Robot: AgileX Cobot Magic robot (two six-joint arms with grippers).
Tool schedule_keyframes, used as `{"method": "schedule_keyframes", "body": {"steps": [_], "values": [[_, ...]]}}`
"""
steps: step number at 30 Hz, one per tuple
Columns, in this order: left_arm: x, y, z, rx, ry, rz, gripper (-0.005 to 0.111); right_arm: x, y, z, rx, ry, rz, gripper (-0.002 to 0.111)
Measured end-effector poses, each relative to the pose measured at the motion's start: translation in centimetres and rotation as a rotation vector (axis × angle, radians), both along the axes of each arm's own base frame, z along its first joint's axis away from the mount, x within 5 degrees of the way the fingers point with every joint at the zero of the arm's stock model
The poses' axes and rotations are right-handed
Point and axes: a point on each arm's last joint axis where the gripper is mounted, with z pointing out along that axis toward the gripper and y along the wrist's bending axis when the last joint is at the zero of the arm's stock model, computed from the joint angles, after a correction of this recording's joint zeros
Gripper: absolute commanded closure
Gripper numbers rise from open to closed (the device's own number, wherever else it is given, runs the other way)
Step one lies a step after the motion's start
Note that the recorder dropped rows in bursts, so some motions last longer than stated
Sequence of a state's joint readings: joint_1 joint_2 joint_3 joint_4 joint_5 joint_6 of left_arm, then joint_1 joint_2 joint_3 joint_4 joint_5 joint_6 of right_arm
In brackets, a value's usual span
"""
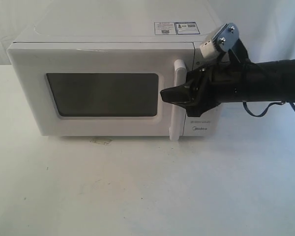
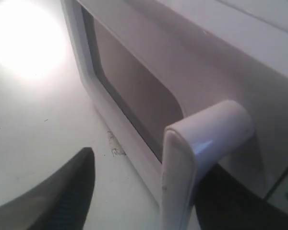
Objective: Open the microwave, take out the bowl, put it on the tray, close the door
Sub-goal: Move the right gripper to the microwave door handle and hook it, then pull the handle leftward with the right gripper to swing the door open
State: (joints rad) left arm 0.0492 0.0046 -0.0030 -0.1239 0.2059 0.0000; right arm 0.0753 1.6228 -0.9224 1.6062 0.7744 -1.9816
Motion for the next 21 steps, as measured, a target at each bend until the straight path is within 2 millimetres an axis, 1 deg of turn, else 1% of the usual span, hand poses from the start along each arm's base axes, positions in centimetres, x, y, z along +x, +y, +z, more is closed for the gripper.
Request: {"method": "schedule_keyframes", "body": {"steps": [3, 8, 10, 12, 15, 16, 17, 19, 21], "values": [[0.00, 0.00, 0.00, 0.000, 0.000, 0.000, 0.107, 0.14, 0.00, -0.06, 0.000, 0.007, -0.075, 0.108], [0.00, 0.00, 0.00, 0.000, 0.000, 0.000, 0.107, 0.20, 0.06, -0.16, -0.011, -0.003, -0.098, 0.108], [0.00, 0.00, 0.00, 0.000, 0.000, 0.000, 0.107, 0.24, 0.03, -0.16, -0.013, -0.007, -0.102, 0.106], [0.00, 0.00, 0.00, 0.000, 0.000, 0.000, 0.107, 0.25, 0.01, -0.15, -0.014, -0.008, -0.104, 0.098], [0.00, 0.00, 0.00, 0.000, 0.000, 0.000, 0.107, 0.22, 0.02, -0.18, -0.014, -0.011, -0.102, 0.078], [0.00, 0.00, 0.00, 0.000, 0.000, 0.000, 0.107, 0.22, 0.02, -0.18, -0.014, -0.011, -0.102, 0.074], [0.00, 0.00, 0.00, 0.000, 0.000, 0.000, 0.107, 0.23, 0.02, -0.17, -0.013, -0.011, -0.103, 0.072], [0.00, 0.00, 0.00, 0.000, 0.000, 0.000, 0.107, 0.19, 0.04, -0.20, -0.020, -0.015, -0.095, 0.074], [0.00, 0.00, 0.00, 0.000, 0.000, 0.000, 0.107, 0.16, 0.03, -0.26, -0.036, -0.022, -0.086, 0.082]]}}
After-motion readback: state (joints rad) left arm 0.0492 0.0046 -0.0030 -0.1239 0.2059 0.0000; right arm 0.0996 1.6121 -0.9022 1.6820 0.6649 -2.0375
